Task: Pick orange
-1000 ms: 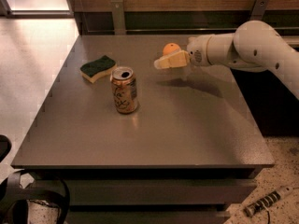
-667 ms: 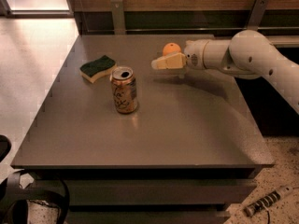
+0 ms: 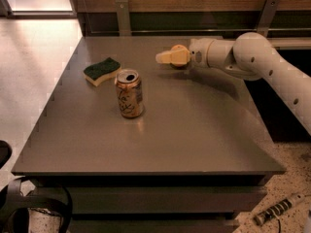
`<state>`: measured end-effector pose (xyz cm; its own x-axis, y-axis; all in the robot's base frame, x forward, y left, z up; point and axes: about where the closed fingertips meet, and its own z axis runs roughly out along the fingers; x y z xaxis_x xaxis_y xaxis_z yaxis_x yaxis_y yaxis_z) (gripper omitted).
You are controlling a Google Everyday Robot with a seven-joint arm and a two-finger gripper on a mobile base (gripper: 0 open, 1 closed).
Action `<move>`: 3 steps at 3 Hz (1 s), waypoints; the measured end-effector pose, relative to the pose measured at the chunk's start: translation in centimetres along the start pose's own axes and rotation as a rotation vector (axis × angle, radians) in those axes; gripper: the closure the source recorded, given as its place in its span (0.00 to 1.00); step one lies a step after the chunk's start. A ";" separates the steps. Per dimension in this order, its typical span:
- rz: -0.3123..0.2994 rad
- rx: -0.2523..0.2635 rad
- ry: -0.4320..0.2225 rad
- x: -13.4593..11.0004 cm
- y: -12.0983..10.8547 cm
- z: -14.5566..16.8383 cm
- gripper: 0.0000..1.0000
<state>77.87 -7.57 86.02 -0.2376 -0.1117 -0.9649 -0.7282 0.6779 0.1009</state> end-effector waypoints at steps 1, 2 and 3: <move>-0.008 -0.002 0.000 0.7 0.1 0.3 0.00; -0.022 0.006 0.016 2.2 0.3 -0.4 0.18; -0.021 0.000 0.017 2.3 0.6 0.0 0.49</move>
Offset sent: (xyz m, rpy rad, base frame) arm -0.0214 -0.0173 -0.0309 -0.0528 -0.0057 -0.0160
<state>76.88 -7.41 83.91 -0.2334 -0.1378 -0.9626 -0.7333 0.6751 0.0812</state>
